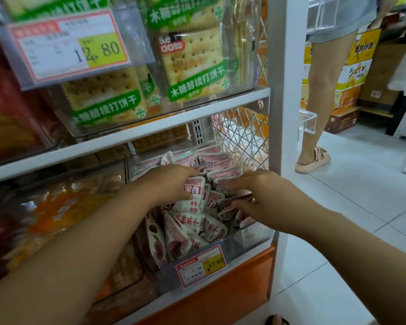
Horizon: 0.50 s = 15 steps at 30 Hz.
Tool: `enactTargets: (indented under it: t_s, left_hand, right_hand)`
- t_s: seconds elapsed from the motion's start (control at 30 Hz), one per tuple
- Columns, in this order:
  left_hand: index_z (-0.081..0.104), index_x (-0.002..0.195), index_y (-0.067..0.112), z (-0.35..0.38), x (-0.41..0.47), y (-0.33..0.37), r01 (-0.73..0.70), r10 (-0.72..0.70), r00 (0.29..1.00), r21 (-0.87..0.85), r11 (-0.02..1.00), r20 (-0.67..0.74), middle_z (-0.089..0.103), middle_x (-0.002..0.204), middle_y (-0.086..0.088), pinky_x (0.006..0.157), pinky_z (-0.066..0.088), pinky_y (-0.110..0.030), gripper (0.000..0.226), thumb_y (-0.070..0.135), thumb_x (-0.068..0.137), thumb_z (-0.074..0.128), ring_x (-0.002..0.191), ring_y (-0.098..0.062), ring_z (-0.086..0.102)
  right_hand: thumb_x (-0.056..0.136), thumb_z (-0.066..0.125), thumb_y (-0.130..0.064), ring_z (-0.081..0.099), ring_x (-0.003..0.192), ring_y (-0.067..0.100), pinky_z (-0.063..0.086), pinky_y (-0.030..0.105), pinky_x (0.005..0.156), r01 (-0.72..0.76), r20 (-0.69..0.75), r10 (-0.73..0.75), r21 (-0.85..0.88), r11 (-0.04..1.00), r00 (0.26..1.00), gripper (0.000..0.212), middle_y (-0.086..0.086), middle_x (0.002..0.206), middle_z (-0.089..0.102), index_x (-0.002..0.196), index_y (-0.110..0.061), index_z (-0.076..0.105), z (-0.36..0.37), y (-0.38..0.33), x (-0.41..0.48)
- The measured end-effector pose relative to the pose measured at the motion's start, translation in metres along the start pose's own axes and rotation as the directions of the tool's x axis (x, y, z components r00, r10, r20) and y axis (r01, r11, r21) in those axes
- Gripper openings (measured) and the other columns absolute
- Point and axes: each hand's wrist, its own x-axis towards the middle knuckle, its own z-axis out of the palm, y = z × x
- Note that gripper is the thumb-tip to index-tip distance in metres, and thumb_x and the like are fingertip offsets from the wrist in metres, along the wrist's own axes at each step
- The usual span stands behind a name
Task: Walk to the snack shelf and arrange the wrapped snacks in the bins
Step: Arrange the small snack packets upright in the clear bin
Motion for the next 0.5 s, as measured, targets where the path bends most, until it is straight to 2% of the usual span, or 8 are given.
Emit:
enactTargets:
  t_s: [0.03, 0.1, 0.13, 0.2, 0.3, 0.4, 0.5]
  left_hand:
    - [0.052, 0.126, 0.025, -0.001, -0.001, 0.000, -0.005, 0.005, 1.000, 0.053, 0.999, 0.005, 0.057, 0.126, 0.000, 0.090, 0.047, -0.037, 0.046, 0.039, 0.084, 0.066, 0.112, -0.020, 0.054]
    - [0.056, 0.095, 0.025, -0.006, -0.005, 0.002, -0.037, 0.039, 0.999, 0.107, 0.994, -0.016, 0.061, 0.099, 0.001, 0.078, 0.048, -0.037, 0.020, 0.038, 0.084, 0.066, 0.094, -0.021, 0.056]
    - [0.048, 0.080, 0.027, -0.010, -0.008, 0.003, -0.055, 0.060, 0.997, 0.099, 0.994, -0.044, 0.055, 0.086, 0.004, 0.074, 0.046, -0.036, 0.021, 0.037, 0.084, 0.066, 0.087, -0.020, 0.054]
    - [0.035, 0.068, 0.025, -0.020, -0.019, 0.003, -0.083, 0.091, 0.990, 0.078, 0.993, -0.108, 0.042, 0.074, 0.010, 0.068, 0.041, -0.034, 0.036, 0.036, 0.085, 0.065, 0.078, -0.017, 0.047]
    - [0.036, 0.076, 0.025, -0.034, -0.044, 0.003, -0.114, 0.131, 0.944, 0.074, 0.991, -0.304, 0.034, 0.075, 0.012, 0.065, 0.034, -0.032, 0.031, 0.035, 0.087, 0.063, 0.078, -0.012, 0.041]
    - [0.050, 0.093, 0.021, -0.038, -0.065, 0.006, -0.168, 0.121, 0.848, -0.044, 0.985, -0.515, 0.047, 0.090, 0.007, 0.071, 0.043, -0.037, 0.018, 0.036, 0.088, 0.060, 0.084, -0.015, 0.048]
    - [0.053, 0.106, 0.022, -0.033, -0.073, 0.019, -0.182, 0.055, 0.787, -0.146, 0.972, -0.615, 0.055, 0.103, 0.006, 0.072, 0.046, -0.035, 0.020, 0.035, 0.091, 0.056, 0.091, -0.015, 0.054]
  right_hand:
    - [0.089, 0.057, -0.030, 0.059, 0.101, 0.018, 0.052, 0.036, 0.084, -0.010, 0.013, 0.010, 0.021, 1.000, 1.000, 0.029, -0.003, 0.111, 0.065, 0.117, -0.030, 0.062, 0.002, -0.001, 0.002]
    - [0.089, 0.058, -0.030, 0.061, 0.099, 0.017, 0.052, 0.036, 0.084, -0.024, 0.038, 0.022, 0.049, 0.999, 0.999, 0.027, -0.003, 0.110, 0.066, 0.114, -0.027, 0.064, 0.005, -0.002, 0.006]
    - [0.089, 0.058, -0.030, 0.061, 0.097, 0.017, 0.052, 0.035, 0.084, -0.026, 0.044, 0.023, 0.058, 0.998, 0.999, 0.026, -0.003, 0.110, 0.067, 0.114, -0.027, 0.065, 0.005, -0.003, 0.008]
    - [0.090, 0.057, -0.029, 0.061, 0.098, 0.014, 0.051, 0.033, 0.086, -0.038, 0.035, 0.034, 0.115, 0.993, 0.999, 0.029, -0.004, 0.114, 0.066, 0.118, -0.027, 0.063, 0.004, -0.004, 0.011]
    - [0.089, 0.060, -0.024, 0.060, 0.104, 0.006, 0.047, 0.024, 0.092, -0.028, -0.011, 0.032, 0.238, 0.971, 0.999, 0.039, -0.008, 0.121, 0.063, 0.128, -0.027, 0.055, 0.004, -0.008, 0.014]
    - [0.089, 0.059, -0.017, 0.056, 0.085, -0.004, 0.042, 0.016, 0.081, -0.036, -0.098, 0.068, 0.302, 0.953, 0.993, 0.042, -0.015, 0.108, 0.060, 0.129, -0.027, 0.053, -0.003, -0.015, 0.015]
    - [0.091, 0.054, -0.011, 0.056, 0.083, 0.000, 0.040, 0.013, 0.078, -0.062, -0.220, 0.138, 0.320, 0.945, 0.966, 0.036, -0.017, 0.103, 0.059, 0.124, -0.025, 0.057, -0.019, -0.014, 0.011]
